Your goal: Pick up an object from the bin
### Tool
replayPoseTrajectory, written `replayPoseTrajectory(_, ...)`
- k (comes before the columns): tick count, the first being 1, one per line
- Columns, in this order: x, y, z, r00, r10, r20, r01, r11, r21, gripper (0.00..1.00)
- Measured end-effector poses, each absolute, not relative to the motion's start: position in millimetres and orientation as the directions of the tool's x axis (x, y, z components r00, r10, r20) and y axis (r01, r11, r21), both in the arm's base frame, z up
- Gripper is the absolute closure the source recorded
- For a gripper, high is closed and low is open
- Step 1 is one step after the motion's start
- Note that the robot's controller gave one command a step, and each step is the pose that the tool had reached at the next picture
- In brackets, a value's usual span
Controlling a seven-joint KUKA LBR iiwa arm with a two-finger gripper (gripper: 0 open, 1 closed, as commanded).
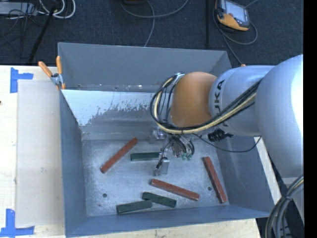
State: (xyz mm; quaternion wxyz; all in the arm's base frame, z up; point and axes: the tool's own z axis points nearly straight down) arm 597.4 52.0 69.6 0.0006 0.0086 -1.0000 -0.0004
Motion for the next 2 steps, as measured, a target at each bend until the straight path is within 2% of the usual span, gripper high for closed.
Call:
replayPoseTrajectory(1,597.8,52.1,70.2,-1.000,-0.017,0.000,-0.017,1.000,0.001,1.00)
replayPoseTrajectory(2,597.8,61.3,249.8,-1.000,-0.013,-0.010,-0.013,1.000,0.001,1.00)
